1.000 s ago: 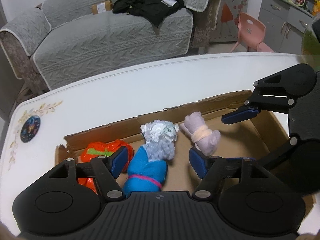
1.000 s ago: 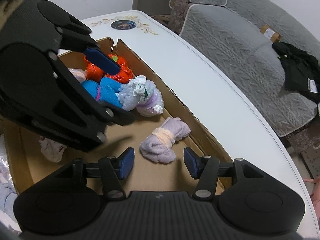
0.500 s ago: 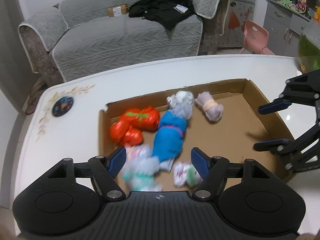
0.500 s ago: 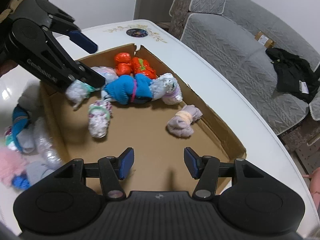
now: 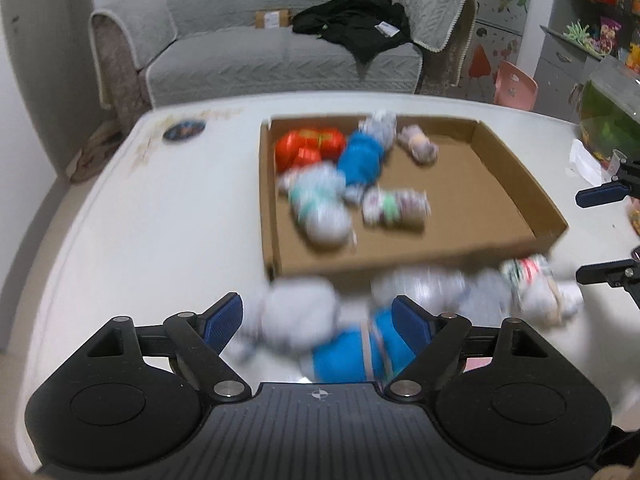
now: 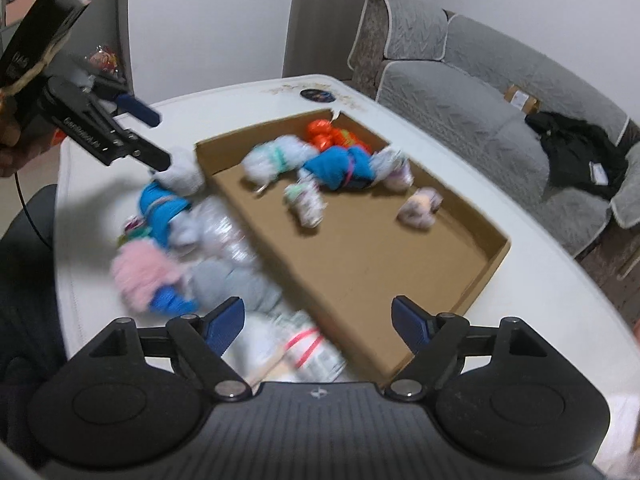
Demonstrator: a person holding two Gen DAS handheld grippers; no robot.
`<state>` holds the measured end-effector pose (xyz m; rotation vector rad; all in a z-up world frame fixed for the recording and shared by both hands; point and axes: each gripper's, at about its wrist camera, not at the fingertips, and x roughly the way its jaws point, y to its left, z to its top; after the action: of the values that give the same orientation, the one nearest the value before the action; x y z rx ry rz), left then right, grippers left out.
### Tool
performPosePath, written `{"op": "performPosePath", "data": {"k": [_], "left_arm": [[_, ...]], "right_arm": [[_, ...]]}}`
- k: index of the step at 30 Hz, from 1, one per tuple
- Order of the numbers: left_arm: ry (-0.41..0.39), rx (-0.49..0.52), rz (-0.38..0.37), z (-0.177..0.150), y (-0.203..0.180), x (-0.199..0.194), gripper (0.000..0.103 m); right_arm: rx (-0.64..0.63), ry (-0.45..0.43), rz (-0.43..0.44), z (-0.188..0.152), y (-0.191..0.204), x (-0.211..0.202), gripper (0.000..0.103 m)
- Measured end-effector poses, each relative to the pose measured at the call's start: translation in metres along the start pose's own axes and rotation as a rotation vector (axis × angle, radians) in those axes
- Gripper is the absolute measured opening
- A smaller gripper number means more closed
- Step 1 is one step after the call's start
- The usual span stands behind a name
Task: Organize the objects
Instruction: 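Withdraw both tools from the box back toward the pile, then grasp teal-tied floral bundle with left tool while right grasps white mask bundle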
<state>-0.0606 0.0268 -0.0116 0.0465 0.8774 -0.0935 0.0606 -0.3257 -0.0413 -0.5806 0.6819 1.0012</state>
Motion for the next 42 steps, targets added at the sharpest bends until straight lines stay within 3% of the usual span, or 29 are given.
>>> {"op": "performPosePath", "data": {"k": [3, 7, 14, 16, 31, 34, 39, 42], "left_arm": [[0.033, -0.043, -0.011, -0.027, -0.002, 0.001, 0.087], [0.074, -0.082, -0.035, -0.049, -0.008, 0.009, 0.087], [0.079, -0.094, -0.023, -0.053, -0.016, 0.029, 0.091], [0.078, -0.095, -0.023, -0.052, -0.018, 0.032, 0.092], [0.076, -0.067, -0.076, -0.057, -0.037, 0.038, 0.087], [0.072, -0.066, -0.076, -0.059, -0.039, 0.036, 0.081], [0.073, -0.038, -0.080, -0.062, -0.049, 0.028, 0.050], [0.074, -0.024, -0.087, -0.064, -0.053, 0.026, 0.042]], "right_arm": [[0.024, 0.011, 0.016, -0.016, 0.010, 0.005, 0.078], [0.048, 0.038, 0.029, -0.030, 0.016, 0.019, 0.067], [0.051, 0.062, 0.085, -0.038, 0.027, 0.033, 0.056], [0.055, 0.072, 0.101, -0.039, 0.029, 0.036, 0.045], [0.085, 0.087, 0.111, -0.040, 0.026, 0.048, 0.046], [0.092, 0.091, 0.123, -0.041, 0.027, 0.050, 0.046], [0.111, 0.090, 0.119, -0.042, 0.025, 0.048, 0.036], [0.124, 0.085, 0.121, -0.042, 0.025, 0.047, 0.034]]}}
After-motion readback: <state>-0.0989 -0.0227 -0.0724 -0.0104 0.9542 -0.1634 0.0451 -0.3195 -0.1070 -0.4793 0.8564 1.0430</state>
